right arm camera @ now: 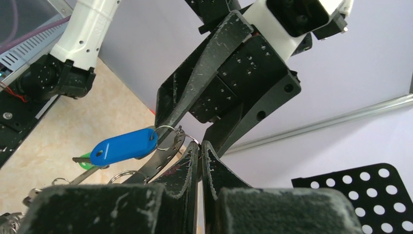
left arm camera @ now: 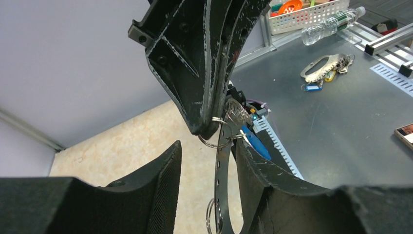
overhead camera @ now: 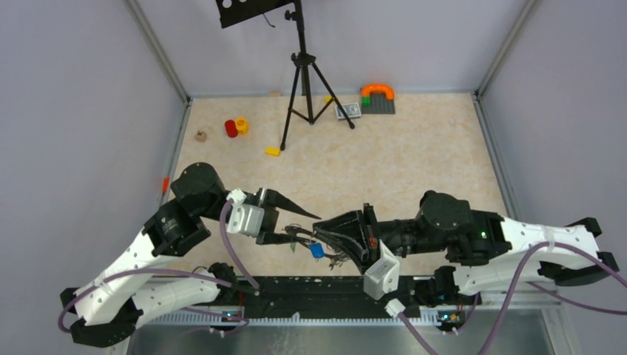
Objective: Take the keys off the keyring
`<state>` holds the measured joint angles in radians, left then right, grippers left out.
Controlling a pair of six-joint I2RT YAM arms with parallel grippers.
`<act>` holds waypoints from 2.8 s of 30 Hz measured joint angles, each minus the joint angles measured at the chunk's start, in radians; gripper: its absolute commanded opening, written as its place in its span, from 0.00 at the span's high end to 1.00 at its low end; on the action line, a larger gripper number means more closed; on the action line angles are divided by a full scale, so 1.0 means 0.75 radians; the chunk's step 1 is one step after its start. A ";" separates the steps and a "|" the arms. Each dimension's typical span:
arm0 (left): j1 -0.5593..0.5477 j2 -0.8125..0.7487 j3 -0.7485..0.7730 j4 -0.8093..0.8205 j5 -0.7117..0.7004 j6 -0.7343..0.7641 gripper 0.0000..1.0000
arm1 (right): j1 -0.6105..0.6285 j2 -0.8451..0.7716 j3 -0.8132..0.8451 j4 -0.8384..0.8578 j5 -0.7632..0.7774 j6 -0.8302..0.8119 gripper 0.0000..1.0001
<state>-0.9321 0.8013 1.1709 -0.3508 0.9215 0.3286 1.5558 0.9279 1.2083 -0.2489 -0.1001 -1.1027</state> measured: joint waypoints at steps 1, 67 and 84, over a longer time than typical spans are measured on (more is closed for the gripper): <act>0.000 0.002 0.000 0.004 0.003 -0.004 0.54 | 0.000 0.000 -0.008 0.002 -0.001 -0.001 1.00; -0.001 -0.179 -0.068 -0.159 -0.477 0.770 1.00 | 0.000 -0.016 0.174 0.121 0.433 0.800 0.60; -0.001 -0.220 -0.090 -0.270 -0.623 1.259 1.00 | -0.494 0.278 0.431 -0.346 -0.005 1.699 0.51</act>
<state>-0.9329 0.6361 1.1038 -0.5529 0.4545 1.2728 1.1854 1.1366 1.5318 -0.5083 -0.1040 0.1715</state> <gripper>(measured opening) 0.003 0.483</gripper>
